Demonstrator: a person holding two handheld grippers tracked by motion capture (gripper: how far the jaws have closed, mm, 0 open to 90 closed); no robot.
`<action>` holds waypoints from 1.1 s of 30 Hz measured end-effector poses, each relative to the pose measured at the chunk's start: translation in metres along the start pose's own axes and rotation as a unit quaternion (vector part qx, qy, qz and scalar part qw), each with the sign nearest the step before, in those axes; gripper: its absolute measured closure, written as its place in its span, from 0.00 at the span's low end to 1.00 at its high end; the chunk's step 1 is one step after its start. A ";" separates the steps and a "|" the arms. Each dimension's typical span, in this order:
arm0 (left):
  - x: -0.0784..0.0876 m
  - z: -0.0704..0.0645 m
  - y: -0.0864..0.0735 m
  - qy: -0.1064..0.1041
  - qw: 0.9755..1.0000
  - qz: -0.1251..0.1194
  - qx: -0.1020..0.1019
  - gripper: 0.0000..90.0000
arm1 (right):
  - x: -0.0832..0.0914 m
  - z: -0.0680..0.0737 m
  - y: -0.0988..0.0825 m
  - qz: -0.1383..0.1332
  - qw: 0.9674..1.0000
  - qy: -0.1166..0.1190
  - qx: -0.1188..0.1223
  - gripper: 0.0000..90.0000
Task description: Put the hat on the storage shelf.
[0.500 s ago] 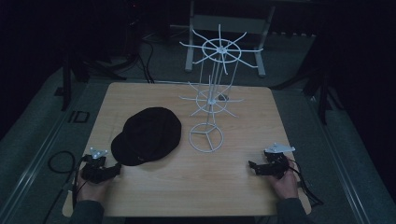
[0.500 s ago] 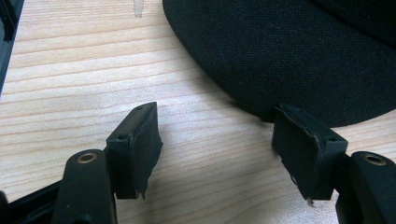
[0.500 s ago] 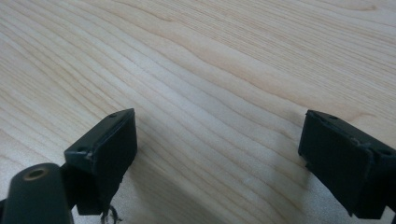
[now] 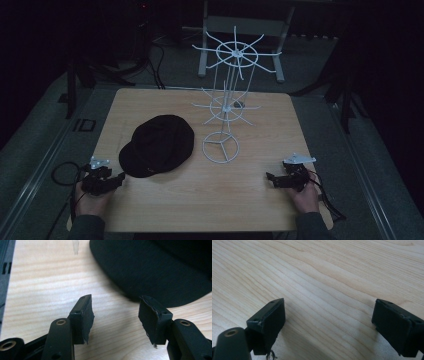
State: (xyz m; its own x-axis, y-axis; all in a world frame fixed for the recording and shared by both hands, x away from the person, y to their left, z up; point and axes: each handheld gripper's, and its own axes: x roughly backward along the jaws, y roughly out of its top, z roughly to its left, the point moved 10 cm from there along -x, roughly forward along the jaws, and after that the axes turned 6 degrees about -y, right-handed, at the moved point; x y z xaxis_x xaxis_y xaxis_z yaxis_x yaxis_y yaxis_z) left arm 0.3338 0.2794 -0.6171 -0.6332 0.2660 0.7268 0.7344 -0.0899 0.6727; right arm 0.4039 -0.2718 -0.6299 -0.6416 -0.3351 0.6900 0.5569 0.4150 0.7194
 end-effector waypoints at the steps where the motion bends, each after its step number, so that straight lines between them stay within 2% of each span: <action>1: 0.005 -0.004 0.006 -0.005 1.000 -0.008 -0.010 0.50 | 0.000 0.000 0.000 0.000 1.000 0.000 0.000 0.13; 2: 0.005 -0.004 0.006 -0.005 1.000 -0.008 -0.010 0.50 | 0.000 0.000 0.000 0.000 1.000 0.000 0.000 0.13; 5: 0.012 -0.011 0.018 -0.014 0.999 -0.015 -0.028 0.50 | 0.000 0.000 0.000 0.000 1.000 -0.001 -0.001 0.13; 10: 0.014 -0.014 0.032 -0.017 0.999 -0.023 -0.031 0.49 | 0.000 0.000 0.000 0.000 1.000 -0.001 -0.002 0.13; 15: 0.015 -0.020 0.055 -0.025 0.998 -0.041 -0.031 0.47 | 0.000 0.000 0.000 0.000 1.000 -0.002 -0.003 0.13; 16: 0.015 -0.020 0.055 -0.025 0.998 -0.041 -0.031 0.47 | 0.000 0.000 0.000 0.000 1.000 -0.002 -0.003 0.13; 17: 0.014 -0.023 0.062 -0.028 0.998 -0.044 -0.036 0.46 | 0.000 0.000 0.000 0.000 1.000 -0.002 -0.003 0.13; 20: 0.012 -0.026 0.069 -0.029 0.998 -0.042 -0.042 0.45 | 0.000 0.000 0.000 0.001 1.000 -0.003 -0.004 0.13; 25: -0.002 -0.030 0.087 -0.028 0.998 -0.033 -0.053 0.45 | 0.000 0.000 0.000 0.001 1.000 -0.004 -0.004 0.13; 28: -0.008 -0.030 0.092 -0.026 0.998 -0.028 -0.057 0.44 | 0.001 0.000 0.000 0.001 1.000 -0.004 -0.004 0.13; 33: -0.027 -0.027 0.102 -0.015 0.998 -0.009 -0.057 0.44 | 0.000 0.000 0.000 0.001 1.000 -0.004 -0.004 0.13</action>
State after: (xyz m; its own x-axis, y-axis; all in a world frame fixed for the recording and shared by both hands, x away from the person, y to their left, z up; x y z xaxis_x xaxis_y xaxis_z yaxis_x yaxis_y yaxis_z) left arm 0.4189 0.2373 -0.5646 -0.6371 0.2968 0.7114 0.6892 -0.1939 0.6981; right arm 0.4033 -0.2719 -0.6299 -0.6444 -0.3274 0.6911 0.5627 0.4091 0.7184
